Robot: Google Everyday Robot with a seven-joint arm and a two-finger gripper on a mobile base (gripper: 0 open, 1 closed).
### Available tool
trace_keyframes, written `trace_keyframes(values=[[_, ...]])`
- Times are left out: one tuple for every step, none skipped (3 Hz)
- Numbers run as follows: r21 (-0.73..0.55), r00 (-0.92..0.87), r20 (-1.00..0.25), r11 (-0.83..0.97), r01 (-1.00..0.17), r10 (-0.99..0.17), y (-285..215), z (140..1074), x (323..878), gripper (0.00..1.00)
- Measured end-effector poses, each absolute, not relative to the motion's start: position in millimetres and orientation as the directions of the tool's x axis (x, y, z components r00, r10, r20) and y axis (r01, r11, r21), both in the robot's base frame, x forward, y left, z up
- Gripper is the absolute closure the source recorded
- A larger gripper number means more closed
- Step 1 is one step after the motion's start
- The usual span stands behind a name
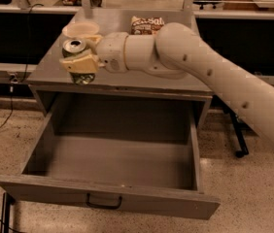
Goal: Place green can into top drawer
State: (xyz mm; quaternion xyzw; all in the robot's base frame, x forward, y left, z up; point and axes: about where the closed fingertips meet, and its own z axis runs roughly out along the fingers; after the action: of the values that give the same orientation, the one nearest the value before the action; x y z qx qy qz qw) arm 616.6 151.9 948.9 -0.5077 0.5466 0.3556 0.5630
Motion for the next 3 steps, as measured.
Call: trace_keyframes(values=[[-0.182, 0.134, -0.970, 0.248, -0.952, -0.201, 135, 935, 592, 1.00], [-0.176, 0.128, -0.972, 0.250, -0.952, -0.198, 136, 934, 592, 1.00], [-0.094, 0.029, -0.975, 0.291, -0.952, -0.221, 123, 918, 571, 1.00]])
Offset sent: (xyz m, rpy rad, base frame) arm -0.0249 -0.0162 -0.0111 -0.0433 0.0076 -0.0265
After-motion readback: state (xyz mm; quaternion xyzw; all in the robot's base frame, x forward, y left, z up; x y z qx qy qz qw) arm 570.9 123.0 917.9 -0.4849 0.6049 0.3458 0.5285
